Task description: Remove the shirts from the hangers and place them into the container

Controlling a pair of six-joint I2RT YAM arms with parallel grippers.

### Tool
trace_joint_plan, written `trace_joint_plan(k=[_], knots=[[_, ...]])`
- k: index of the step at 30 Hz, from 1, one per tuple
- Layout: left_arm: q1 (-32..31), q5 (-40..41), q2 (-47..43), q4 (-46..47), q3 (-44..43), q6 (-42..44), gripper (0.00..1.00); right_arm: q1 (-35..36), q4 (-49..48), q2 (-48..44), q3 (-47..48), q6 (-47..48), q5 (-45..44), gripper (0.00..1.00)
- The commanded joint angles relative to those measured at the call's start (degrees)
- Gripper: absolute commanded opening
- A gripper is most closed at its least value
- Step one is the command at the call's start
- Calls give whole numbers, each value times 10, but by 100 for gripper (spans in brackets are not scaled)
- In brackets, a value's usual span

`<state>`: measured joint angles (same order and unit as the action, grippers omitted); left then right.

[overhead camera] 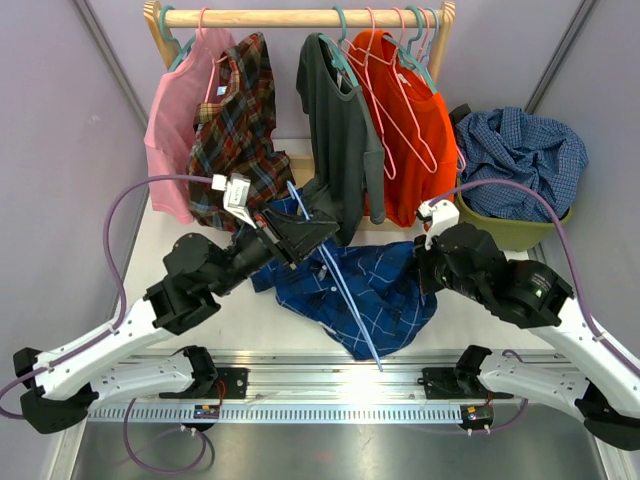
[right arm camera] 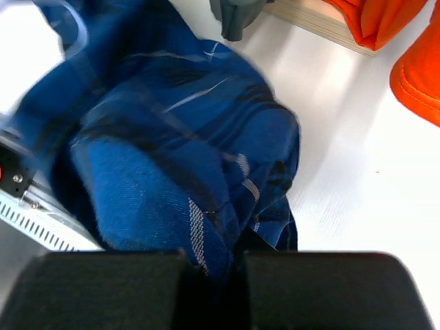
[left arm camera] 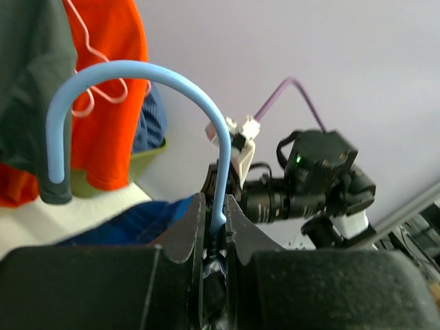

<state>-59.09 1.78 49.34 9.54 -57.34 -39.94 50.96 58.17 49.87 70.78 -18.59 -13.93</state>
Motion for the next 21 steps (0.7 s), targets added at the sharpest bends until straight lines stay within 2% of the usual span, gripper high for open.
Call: trace_joint_plan(k=[1, 2, 4, 5, 7, 8, 15, 21], knots=[[0, -49, -19, 69, -7, -18, 0, -1, -11, -20, 29, 18, 33, 11], [0, -29, -17, 44, -14, -10, 0, -1, -8, -22, 37, 23, 43, 47], [0, -20, 1, -36, -47, 29, 0, 0, 4, -27, 68, 32, 57, 62], [-1, -6, 7, -61, -58, 38, 0, -1, 10, -28, 82, 39, 67, 79], [-1, -6, 25, -94, -71, 66, 0, -1, 25, -29, 124, 50, 76, 89], [-1, 5, 32, -114, -73, 72, 0, -1, 27, -31, 137, 53, 87, 99], [-11, 80, 121, -264, -162, 155, 0, -1, 33, -23, 192, 64, 116, 99], [-28, 162, 191, -344, -235, 188, 0, -1, 15, -5, 183, 55, 160, 99]])
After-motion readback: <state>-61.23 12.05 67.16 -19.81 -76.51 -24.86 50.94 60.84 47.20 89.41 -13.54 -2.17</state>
